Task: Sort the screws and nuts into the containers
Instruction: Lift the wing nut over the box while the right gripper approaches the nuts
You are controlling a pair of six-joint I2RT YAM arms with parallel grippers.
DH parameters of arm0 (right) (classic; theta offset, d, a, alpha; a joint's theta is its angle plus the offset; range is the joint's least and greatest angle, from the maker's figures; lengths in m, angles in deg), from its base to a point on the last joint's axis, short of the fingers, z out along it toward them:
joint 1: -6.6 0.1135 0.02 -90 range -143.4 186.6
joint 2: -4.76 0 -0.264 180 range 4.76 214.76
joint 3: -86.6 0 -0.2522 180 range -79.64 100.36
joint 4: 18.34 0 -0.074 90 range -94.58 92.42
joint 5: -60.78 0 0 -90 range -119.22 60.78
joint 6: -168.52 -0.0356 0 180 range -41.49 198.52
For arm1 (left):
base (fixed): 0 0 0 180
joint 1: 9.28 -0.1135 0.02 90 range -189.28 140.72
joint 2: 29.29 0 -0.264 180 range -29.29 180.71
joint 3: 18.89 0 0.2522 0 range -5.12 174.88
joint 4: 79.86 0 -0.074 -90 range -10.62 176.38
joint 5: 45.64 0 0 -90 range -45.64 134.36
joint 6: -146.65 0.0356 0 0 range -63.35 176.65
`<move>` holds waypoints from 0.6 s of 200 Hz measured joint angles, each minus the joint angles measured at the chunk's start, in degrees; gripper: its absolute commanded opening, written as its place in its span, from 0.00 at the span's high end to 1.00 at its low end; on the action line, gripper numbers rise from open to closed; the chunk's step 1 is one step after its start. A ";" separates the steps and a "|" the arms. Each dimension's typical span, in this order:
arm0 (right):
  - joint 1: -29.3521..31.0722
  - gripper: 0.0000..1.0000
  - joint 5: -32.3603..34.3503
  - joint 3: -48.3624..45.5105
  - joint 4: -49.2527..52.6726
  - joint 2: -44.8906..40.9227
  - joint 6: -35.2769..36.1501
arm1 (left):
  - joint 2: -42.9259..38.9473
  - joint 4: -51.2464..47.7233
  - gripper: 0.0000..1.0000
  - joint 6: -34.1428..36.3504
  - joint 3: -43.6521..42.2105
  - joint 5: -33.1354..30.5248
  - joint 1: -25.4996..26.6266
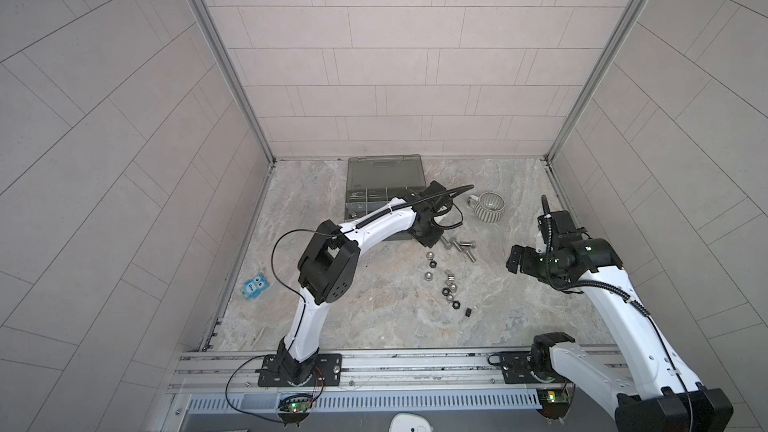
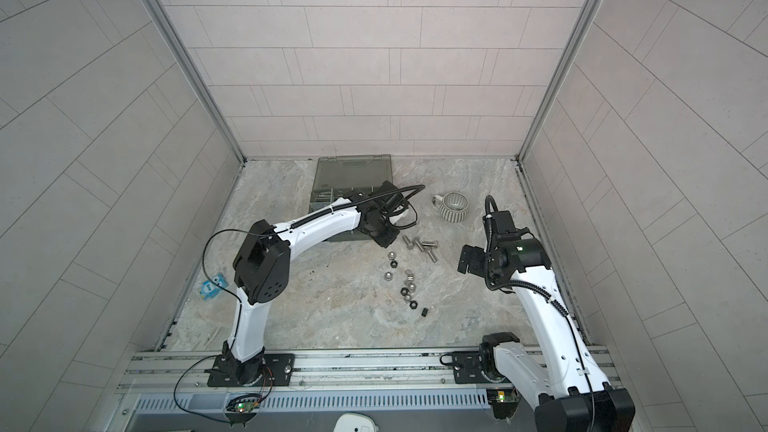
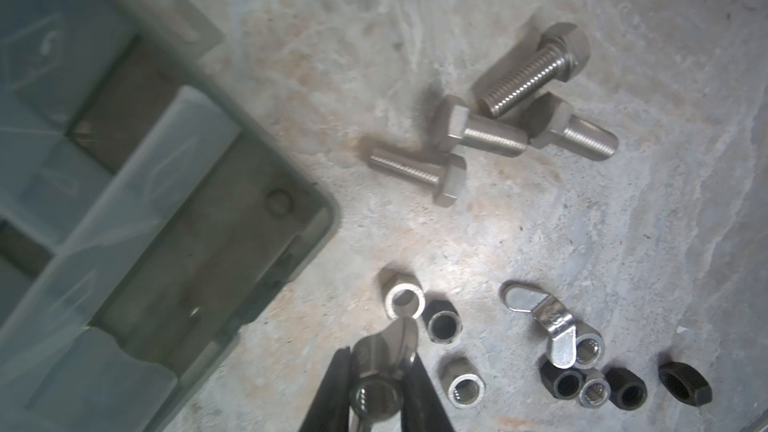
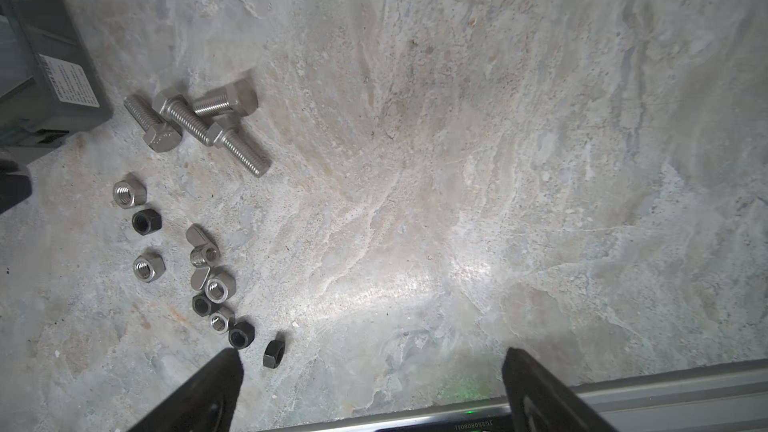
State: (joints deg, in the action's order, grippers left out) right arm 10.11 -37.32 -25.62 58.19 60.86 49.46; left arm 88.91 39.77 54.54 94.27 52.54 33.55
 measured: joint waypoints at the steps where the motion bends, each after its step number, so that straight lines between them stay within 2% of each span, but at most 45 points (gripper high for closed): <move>1: 0.02 0.01 -0.02 0.02 -0.04 0.07 0.00 | -0.13 0.00 0.88 0.02 -0.07 -0.11 -0.17; 56: 5.05 0.01 -0.26 3.48 -5.57 6.64 -1.33 | -3.69 -0.81 0.87 0.04 -2.71 -2.58 -8.07; 120: 10.23 0.01 0.31 10.49 -8.90 16.50 -2.47 | -4.85 -0.66 0.87 -0.28 -3.72 -3.58 -20.74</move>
State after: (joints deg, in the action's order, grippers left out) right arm 20.34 -37.02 -15.12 49.29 77.36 46.99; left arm 84.05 39.11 54.26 90.55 48.96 12.80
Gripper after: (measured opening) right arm 0.992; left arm 0.201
